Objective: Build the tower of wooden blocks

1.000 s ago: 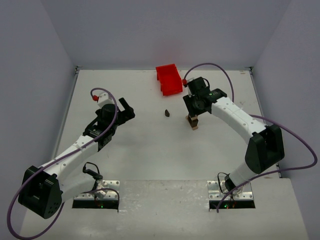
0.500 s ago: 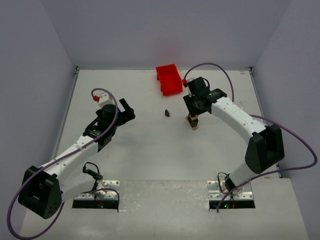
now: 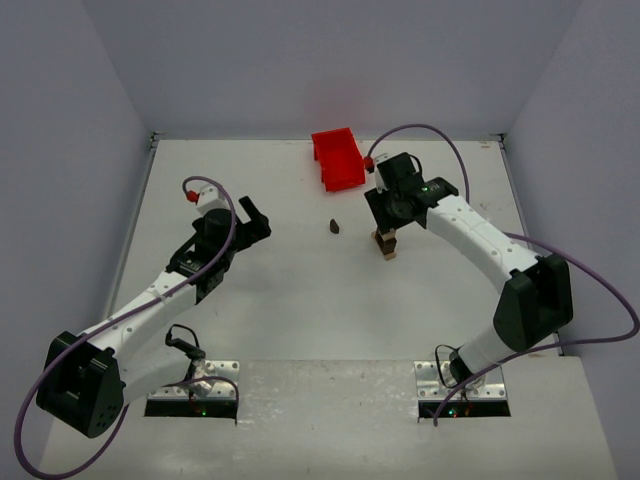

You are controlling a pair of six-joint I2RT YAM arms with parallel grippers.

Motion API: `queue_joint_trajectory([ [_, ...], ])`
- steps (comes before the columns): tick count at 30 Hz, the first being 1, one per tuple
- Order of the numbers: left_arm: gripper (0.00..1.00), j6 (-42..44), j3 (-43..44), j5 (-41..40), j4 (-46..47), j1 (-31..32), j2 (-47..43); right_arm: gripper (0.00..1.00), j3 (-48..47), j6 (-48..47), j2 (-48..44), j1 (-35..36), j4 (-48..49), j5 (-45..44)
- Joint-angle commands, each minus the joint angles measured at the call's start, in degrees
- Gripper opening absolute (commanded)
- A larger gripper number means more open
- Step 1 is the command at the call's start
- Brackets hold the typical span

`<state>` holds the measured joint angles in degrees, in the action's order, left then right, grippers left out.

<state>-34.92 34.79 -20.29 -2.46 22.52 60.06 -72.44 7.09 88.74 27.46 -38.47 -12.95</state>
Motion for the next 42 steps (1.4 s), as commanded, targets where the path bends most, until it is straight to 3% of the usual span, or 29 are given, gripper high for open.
queue_joint_trajectory([
  [1,1.00,0.64,-0.08,0.43,3.42,-0.02,-1.73,0.55,-1.78,-0.77,-2.85,-0.04,2.86,0.42],
  [42,1.00,0.61,-0.68,0.55,3.42,-0.02,-3.02,0.54,-5.60,-2.79,4.68,-0.83,2.35,-4.28],
])
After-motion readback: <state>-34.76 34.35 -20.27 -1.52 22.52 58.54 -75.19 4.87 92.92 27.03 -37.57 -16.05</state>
